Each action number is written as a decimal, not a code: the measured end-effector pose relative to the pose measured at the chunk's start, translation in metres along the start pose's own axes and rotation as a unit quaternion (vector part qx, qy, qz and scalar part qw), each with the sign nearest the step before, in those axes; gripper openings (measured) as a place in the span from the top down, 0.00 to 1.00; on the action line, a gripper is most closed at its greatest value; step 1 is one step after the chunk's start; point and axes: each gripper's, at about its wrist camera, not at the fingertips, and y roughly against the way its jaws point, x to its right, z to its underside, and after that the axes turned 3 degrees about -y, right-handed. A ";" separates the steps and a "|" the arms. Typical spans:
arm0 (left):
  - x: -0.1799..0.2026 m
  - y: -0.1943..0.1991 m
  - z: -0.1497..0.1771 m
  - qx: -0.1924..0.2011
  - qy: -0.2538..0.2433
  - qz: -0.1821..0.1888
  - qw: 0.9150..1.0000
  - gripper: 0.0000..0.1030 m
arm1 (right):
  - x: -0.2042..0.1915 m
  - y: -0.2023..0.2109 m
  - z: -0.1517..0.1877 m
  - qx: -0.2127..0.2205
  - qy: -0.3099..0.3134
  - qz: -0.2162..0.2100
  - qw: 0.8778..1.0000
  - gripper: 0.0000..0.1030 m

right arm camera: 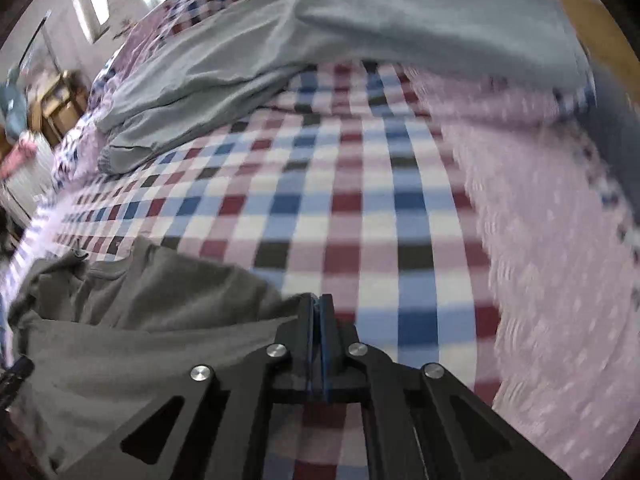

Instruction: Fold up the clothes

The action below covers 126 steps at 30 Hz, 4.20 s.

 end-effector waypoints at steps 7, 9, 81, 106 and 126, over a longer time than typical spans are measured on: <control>0.003 -0.001 0.001 0.000 -0.010 -0.007 1.000 0.43 | -0.018 -0.037 -0.003 -0.052 0.045 0.091 0.993 1.00; 0.003 0.000 0.001 -0.001 -0.010 -0.006 1.000 0.43 | -0.012 -0.042 0.003 -0.054 0.015 0.084 0.995 1.00; -0.042 0.041 -0.005 0.103 -0.151 0.046 0.982 0.28 | -0.248 0.061 0.153 0.071 0.037 -0.210 0.974 0.55; -0.111 -0.015 -0.024 -0.007 0.106 0.242 0.964 0.28 | -0.242 0.055 0.154 0.068 0.019 -0.218 0.973 0.55; -0.114 -0.008 -0.053 0.090 0.177 0.421 0.885 0.28 | -0.238 0.043 0.152 0.057 0.001 -0.230 0.972 0.55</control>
